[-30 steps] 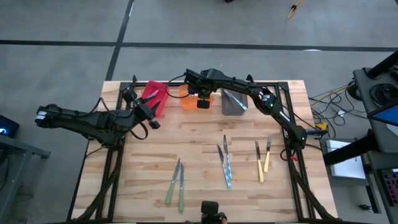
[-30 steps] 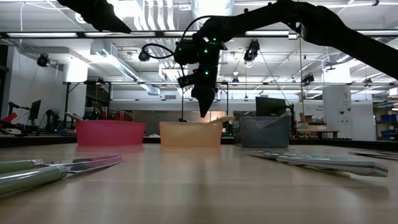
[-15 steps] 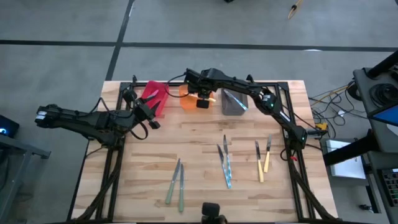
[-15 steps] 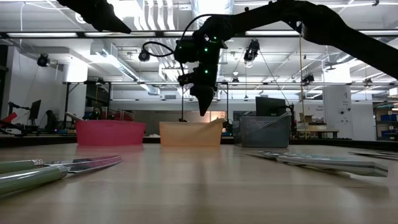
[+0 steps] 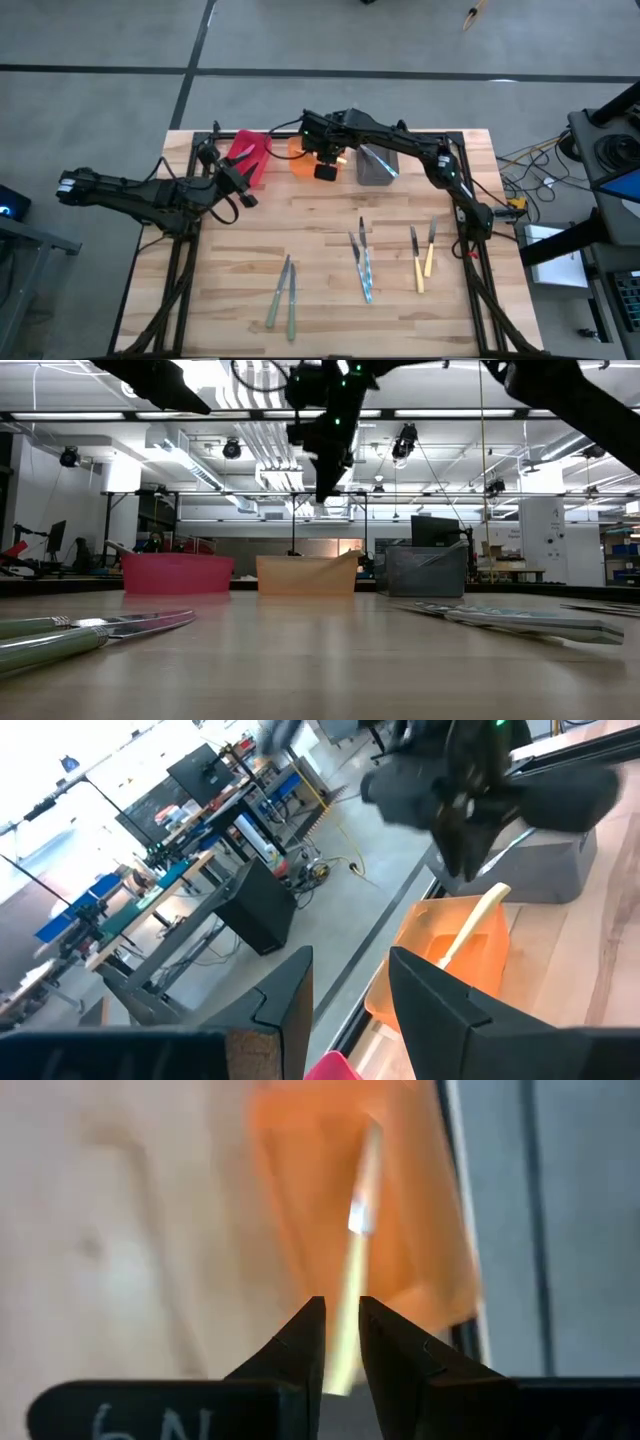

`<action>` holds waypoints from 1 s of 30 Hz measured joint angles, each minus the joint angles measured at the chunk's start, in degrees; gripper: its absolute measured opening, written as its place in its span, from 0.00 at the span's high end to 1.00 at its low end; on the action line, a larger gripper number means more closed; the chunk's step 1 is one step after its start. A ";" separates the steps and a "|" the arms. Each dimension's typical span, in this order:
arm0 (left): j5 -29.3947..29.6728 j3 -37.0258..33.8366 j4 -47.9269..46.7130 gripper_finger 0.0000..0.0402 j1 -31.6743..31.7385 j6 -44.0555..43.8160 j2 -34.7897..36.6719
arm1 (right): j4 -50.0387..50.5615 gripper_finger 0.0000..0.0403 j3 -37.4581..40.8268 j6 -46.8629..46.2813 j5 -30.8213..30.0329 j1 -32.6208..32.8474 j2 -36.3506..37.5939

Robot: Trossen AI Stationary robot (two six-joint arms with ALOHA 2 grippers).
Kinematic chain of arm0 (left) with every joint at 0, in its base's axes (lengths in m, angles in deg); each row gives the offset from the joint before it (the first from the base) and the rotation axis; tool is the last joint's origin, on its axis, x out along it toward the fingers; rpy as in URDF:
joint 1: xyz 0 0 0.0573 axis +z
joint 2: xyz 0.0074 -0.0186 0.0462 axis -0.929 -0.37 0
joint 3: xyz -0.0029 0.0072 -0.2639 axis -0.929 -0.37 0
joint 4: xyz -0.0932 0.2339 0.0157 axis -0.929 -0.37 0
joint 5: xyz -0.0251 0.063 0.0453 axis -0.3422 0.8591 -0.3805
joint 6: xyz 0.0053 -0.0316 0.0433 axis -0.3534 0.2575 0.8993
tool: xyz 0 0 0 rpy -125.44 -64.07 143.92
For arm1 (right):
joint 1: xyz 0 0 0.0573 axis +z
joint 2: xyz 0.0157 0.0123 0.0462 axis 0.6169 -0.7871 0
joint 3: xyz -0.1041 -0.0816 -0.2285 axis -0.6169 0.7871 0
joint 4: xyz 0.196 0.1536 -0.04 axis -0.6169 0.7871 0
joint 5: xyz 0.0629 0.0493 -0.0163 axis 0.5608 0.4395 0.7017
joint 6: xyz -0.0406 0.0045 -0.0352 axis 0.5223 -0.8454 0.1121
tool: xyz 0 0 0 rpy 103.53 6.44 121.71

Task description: Sort silverware by color (type)

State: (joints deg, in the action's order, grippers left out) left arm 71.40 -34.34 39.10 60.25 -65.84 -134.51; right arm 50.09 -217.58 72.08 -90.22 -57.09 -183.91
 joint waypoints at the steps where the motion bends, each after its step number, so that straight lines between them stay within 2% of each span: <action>1: -0.01 0.00 -0.33 0.71 0.00 -0.83 0.00 | -0.13 0.87 0.00 0.01 0.21 0.58 0.39; 5: -0.06 0.00 -3.31 0.71 0.00 -6.58 0.00 | -0.72 0.89 0.12 -0.10 0.31 2.78 1.98; 10: -1.29 0.00 -11.61 0.71 0.00 -18.24 0.00 | -1.39 0.89 0.26 0.50 0.32 5.36 3.30; 15: -8.04 0.00 -17.28 0.71 -0.02 -28.42 0.00 | -1.39 0.89 0.31 0.55 0.31 7.32 3.58; 23: -22.75 0.00 -19.43 0.71 0.00 -37.08 0.00 | -1.44 0.89 2.16 0.67 0.32 10.02 4.19; 27: -26.89 0.00 -20.37 0.71 -0.04 -41.13 0.00 | -4.06 0.89 7.56 0.94 0.31 10.95 7.04; 30: -28.97 0.00 -20.54 0.71 -0.08 -43.82 0.00 | -9.45 0.89 14.65 0.92 0.31 11.43 11.06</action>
State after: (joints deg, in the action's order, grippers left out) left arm 42.44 -34.35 18.56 60.17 -109.66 -134.51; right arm 40.64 -202.93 73.00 -89.91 -45.66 -172.84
